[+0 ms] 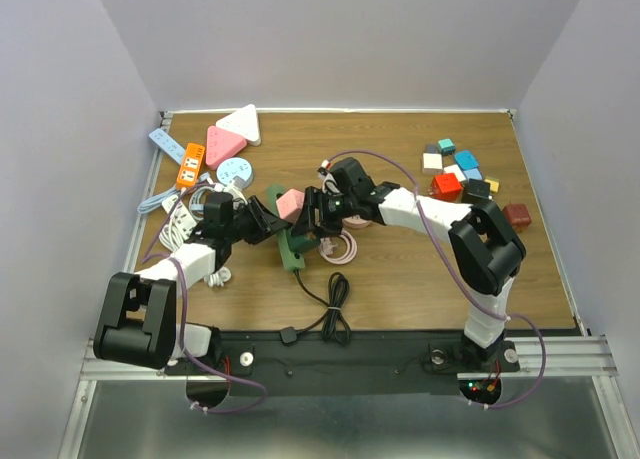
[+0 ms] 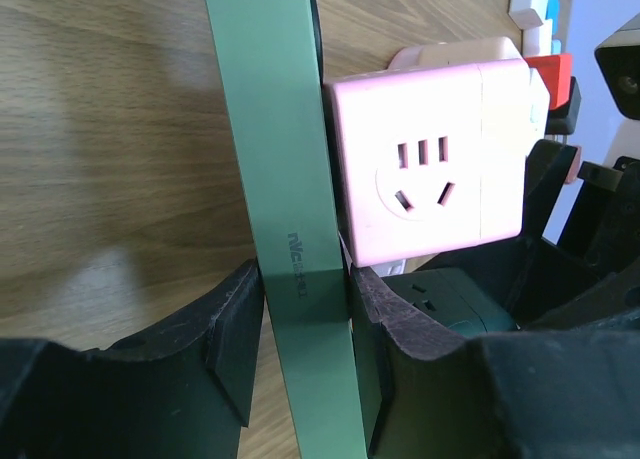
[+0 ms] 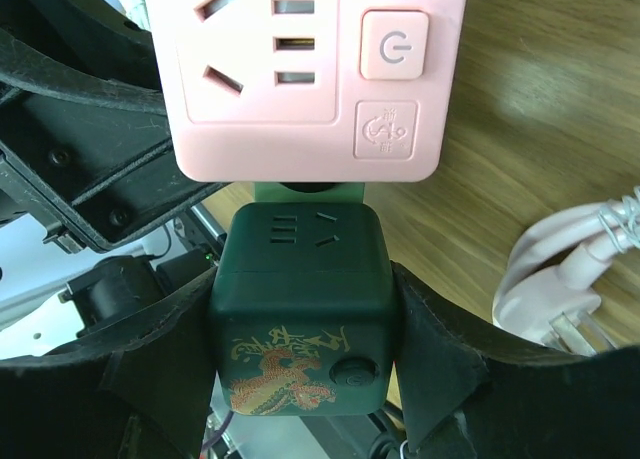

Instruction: Pull the plug off the socket

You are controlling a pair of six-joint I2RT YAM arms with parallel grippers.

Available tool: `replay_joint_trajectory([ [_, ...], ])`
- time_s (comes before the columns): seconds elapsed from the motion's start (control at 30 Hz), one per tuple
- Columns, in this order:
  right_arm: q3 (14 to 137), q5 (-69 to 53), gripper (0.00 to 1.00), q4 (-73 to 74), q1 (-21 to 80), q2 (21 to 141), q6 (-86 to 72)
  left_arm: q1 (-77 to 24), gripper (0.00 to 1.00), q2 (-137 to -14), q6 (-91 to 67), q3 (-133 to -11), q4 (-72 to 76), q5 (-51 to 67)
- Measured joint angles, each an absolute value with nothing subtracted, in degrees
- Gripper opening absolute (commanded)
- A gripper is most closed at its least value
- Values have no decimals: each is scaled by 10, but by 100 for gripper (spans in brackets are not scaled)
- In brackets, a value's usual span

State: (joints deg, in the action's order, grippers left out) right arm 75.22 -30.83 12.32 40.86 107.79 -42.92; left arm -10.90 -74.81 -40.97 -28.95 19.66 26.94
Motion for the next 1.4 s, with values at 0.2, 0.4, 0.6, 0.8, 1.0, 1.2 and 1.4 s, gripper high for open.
replay_joint_trajectory([
  [0.2,777,-317,84,135,409,1095,-419,-102,0,-740,-414,-289,189,262],
  [0.4,798,-323,88,149,414,1123,-418,-89,0,-736,-414,-289,180,239],
  [0.6,812,-328,78,150,427,1146,-418,-88,0,-736,-419,-289,178,239],
  [0.8,837,-342,27,153,431,1156,-418,-86,0,-735,-432,-284,188,243],
  [1.0,839,-345,1,155,431,1156,-416,-85,0,-727,-434,-271,206,244],
  [1.2,786,-342,0,150,418,1112,-409,-90,0,-724,-435,-265,210,262],
  [1.4,741,-342,1,177,346,1016,-388,-80,0,-722,-421,-252,198,248],
])
